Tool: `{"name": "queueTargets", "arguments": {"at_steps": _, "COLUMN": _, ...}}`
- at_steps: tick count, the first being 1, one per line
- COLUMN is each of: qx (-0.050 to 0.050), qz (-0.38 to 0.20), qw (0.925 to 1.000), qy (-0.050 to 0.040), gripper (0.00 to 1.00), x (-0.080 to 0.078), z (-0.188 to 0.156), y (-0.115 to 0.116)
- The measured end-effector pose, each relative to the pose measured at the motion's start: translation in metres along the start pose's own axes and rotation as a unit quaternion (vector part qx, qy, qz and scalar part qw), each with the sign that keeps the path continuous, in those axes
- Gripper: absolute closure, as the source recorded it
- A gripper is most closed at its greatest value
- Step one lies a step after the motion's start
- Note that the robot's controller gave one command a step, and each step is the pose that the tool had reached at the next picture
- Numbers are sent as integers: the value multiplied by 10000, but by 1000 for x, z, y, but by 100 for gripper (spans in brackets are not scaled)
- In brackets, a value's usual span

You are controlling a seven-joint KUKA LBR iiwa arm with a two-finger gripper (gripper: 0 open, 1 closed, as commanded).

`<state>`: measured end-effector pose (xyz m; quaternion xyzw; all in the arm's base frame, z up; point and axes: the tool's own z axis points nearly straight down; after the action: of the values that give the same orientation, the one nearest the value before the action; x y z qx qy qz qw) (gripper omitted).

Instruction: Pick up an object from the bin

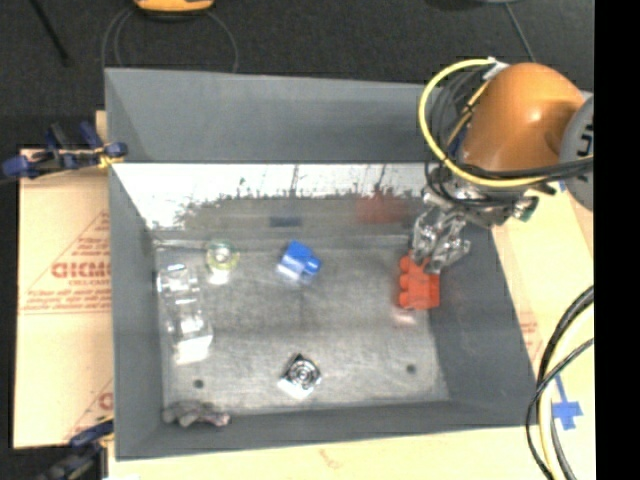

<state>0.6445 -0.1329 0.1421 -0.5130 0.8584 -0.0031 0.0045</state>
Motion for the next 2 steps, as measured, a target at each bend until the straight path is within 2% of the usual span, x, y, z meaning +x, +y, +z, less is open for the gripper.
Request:
{"name": "queueTargets", "arguments": {"at_steps": 1, "qx": -33, "qz": 24, "qw": 10000, "qy": -1, "gripper": 0, "x": 0, "z": 2, "y": 2}}
{"name": "queueTargets", "arguments": {"at_steps": 2, "qx": -22, "qz": -899, "qw": 9959, "qy": -55, "gripper": 0, "x": -10, "z": 59, "y": 8}}
